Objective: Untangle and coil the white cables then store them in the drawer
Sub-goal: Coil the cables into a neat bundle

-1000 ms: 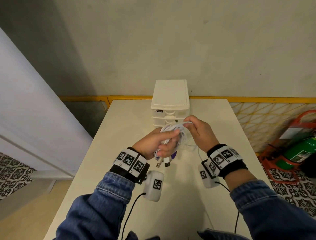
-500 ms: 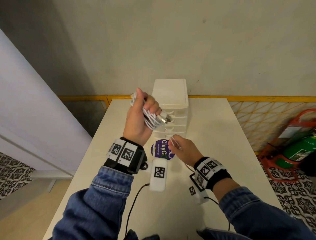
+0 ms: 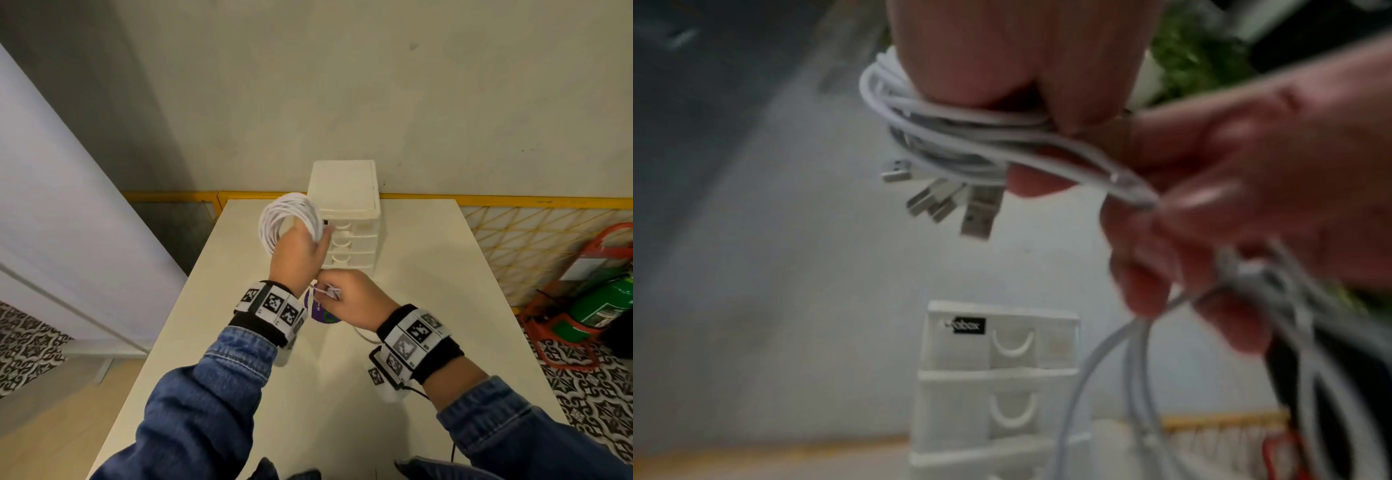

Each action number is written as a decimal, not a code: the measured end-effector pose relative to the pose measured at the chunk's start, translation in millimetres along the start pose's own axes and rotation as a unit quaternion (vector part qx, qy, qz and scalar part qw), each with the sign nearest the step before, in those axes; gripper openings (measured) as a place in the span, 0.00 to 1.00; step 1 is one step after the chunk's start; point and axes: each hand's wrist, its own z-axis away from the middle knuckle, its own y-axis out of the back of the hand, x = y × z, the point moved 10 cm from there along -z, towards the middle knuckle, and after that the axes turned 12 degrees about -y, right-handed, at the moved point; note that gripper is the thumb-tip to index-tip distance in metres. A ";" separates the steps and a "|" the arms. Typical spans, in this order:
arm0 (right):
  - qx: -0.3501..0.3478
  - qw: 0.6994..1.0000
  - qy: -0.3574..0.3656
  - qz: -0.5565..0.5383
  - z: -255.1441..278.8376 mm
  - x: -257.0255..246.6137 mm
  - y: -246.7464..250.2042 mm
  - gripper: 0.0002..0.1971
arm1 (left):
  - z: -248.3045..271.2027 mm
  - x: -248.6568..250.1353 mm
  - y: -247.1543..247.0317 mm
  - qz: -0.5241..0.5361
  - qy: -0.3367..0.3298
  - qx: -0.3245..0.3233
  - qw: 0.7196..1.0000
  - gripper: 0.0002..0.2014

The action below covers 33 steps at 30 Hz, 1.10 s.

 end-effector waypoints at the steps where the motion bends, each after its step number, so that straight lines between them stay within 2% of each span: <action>1: 0.000 1.000 0.010 0.004 0.4 -1.8 3.1 0.04 | -0.8 2.3 -9.5 -0.064 -0.011 -0.057 0.996 0.17; 2: 0.000 1.000 0.020 0.002 1.4 -2.3 6.1 0.05 | -1.7 0.4 -15.7 -0.095 -0.007 -0.097 0.991 0.16; 4: 0.014 0.999 0.034 0.002 4.3 -0.8 13.6 0.13 | 1.3 -10.6 -26.2 -0.072 0.033 -0.159 0.984 0.15; 5: 0.024 0.999 0.038 0.005 5.7 -0.2 18.0 0.15 | 5.3 -16.3 -32.5 -0.053 0.053 -0.189 0.979 0.18; 7: 0.050 0.998 0.039 -0.002 8.6 4.0 27.8 0.12 | 13.0 -21.3 -41.1 -0.029 0.072 -0.230 0.970 0.23; 9: 0.092 0.995 0.009 -0.035 9.7 18.0 44.3 0.06 | 22.3 -19.6 -46.7 0.036 0.082 -0.266 0.960 0.24; 12: 0.108 0.991 -0.065 -0.044 9.0 46.9 59.5 0.02 | 43.5 -2.6 -55.2 0.188 0.108 -0.338 0.916 0.13; 14: 0.106 0.990 -0.085 -0.036 9.7 56.7 60.9 0.01 | 52.7 5.6 -63.3 0.223 0.093 -0.379 0.893 0.11; 16: 0.117 0.987 -0.101 -0.036 11.1 66.5 63.2 0.04 | 52.8 3.6 -65.2 0.219 0.080 -0.370 0.899 0.13; 18: 0.136 0.983 -0.117 -0.026 14.5 77.2 67.9 0.05 | 48.6 -4.0 -59.7 0.221 0.085 -0.333 0.913 0.11; 21: 0.186 0.972 -0.144 -0.011 20.5 94.3 81.0 0.05 | 50.5 -12.4 -54.2 0.231 0.095 -0.312 0.917 0.09; 26: 0.219 0.961 -0.168 0.016 21.3 100.1 84.5 0.05 | 51.4 -29.2 -50.2 0.221 0.123 -0.272 0.928 0.13; 29: 0.229 0.962 -0.146 0.040 19.6 86.9 80.0 0.05 | 48.4 -33.8 -49.6 0.230 0.139 -0.248 0.931 0.12; 33: 0.167 0.983 -0.071 -0.029 11.7 59.4 56.3 0.06 | 46.7 -35.7 -50.8 0.226 0.139 -0.195 0.944 0.12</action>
